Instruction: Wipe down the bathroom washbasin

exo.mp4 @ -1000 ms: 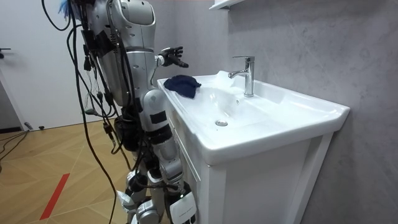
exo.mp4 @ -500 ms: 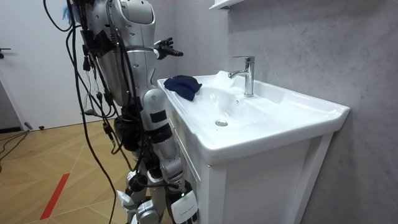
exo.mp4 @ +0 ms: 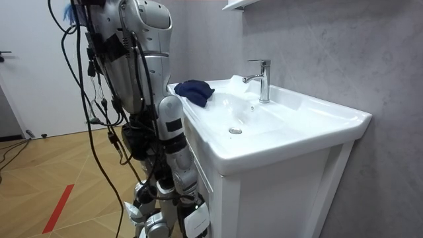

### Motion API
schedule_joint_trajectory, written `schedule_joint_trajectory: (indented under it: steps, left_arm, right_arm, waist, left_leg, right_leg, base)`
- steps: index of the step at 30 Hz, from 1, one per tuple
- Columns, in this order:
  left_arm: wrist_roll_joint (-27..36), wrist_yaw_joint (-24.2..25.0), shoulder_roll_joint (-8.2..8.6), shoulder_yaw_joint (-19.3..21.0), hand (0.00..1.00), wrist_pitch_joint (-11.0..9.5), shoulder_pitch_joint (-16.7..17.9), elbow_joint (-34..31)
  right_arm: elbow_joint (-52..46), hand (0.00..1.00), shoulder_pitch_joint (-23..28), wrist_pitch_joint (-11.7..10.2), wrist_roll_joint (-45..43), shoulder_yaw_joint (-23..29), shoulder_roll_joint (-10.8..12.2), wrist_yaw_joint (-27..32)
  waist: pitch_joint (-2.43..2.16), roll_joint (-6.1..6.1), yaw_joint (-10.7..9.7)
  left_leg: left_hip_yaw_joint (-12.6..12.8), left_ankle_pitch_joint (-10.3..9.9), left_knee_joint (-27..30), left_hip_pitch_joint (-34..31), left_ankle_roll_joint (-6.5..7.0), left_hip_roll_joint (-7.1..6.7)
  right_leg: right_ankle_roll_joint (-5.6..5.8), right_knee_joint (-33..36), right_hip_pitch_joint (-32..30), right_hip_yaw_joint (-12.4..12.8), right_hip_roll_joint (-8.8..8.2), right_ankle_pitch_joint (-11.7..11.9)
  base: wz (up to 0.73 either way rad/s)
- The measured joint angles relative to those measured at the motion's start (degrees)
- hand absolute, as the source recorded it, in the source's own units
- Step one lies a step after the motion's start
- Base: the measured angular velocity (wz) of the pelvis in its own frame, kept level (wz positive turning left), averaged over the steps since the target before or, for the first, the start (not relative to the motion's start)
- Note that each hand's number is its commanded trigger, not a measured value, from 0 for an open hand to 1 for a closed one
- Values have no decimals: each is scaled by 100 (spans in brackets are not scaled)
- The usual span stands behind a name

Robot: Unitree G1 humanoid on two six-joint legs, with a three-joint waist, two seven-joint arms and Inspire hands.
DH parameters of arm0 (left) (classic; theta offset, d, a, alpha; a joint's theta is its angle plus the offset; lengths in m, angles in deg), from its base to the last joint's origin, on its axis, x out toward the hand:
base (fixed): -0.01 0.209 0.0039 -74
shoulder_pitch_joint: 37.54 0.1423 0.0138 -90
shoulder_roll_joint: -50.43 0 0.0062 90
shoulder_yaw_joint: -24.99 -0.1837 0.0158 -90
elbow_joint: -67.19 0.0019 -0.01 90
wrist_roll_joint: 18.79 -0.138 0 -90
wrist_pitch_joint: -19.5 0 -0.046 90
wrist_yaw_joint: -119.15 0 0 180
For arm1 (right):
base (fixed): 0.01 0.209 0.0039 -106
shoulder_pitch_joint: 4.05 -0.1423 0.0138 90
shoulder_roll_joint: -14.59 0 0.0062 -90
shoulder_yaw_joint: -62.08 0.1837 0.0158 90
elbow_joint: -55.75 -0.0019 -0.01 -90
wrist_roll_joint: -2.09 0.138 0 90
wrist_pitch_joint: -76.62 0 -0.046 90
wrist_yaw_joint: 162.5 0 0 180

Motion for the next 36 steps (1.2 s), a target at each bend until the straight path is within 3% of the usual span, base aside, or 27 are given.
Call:
schedule_joint_trajectory:
  steps: [3,7,10,12,17,23,27,36]
  left_arm:
    - [266,75,140,-155,0,37,427,933]
    - [251,219,365,-643,0,193,791,2396]
    - [-4,431,421,-949,0,291,832,3344]
    - [-111,516,469,-1015,0,316,870,3612]
    - [-434,762,474,-1341,0,370,809,4403]
    - [-964,1189,481,-1351,0,685,906,4840]
    - [-1379,1491,535,-1462,0,891,947,4873]
    - [-1995,2153,554,-1518,0,1038,773,4930]
  right_arm:
    - [0,0,-11,141,-1,-51,7,26]
    - [1,0,-14,234,-66,-133,48,-61]
    - [0,0,-42,303,-140,-154,97,-201]
    - [0,0,-44,308,-161,-149,110,-222]
    - [5,0,-80,309,-165,-132,21,-211]
    - [9,0,-107,313,-168,-131,45,-302]
    - [35,0,-129,319,-130,-131,60,-380]
    - [53,0,-189,307,-123,-134,97,-421]
  waist:
    - [-7,-42,53]
    - [9,-205,71]
    - [13,-330,81]
    - [27,-373,75]
    - [57,-342,35]
    - [57,-298,26]
    - [51,-357,-45]
    - [62,-450,-129]
  left_leg:
    - [-35,0,-5,-5,0,-4]
    - [-91,-1,45,-68,1,-18]
    - [-151,-1,69,-103,6,-24]
    - [-151,-4,124,-120,12,-30]
    - [-219,30,180,-234,91,-90]
    - [-264,25,230,-224,108,-145]
    - [-262,25,225,-205,108,-173]
    - [-203,25,220,-206,111,-180]
  right_leg:
    - [6,-1,-3,-11,-3,-4]
    - [13,-6,3,-118,-14,-9]
    - [14,2,-4,-162,-19,-9]
    - [23,-9,6,-168,-31,-15]
    - [86,16,-35,-241,-94,-42]
    - [124,17,17,-328,-144,-19]
    - [144,-10,83,-412,-173,-28]
    - [164,-13,80,-372,-189,-38]
  base:
    - [4]
    - [13]
    - [12]
    - [2]
    - [10]
    - [7]
    - [8]
    - [-1]
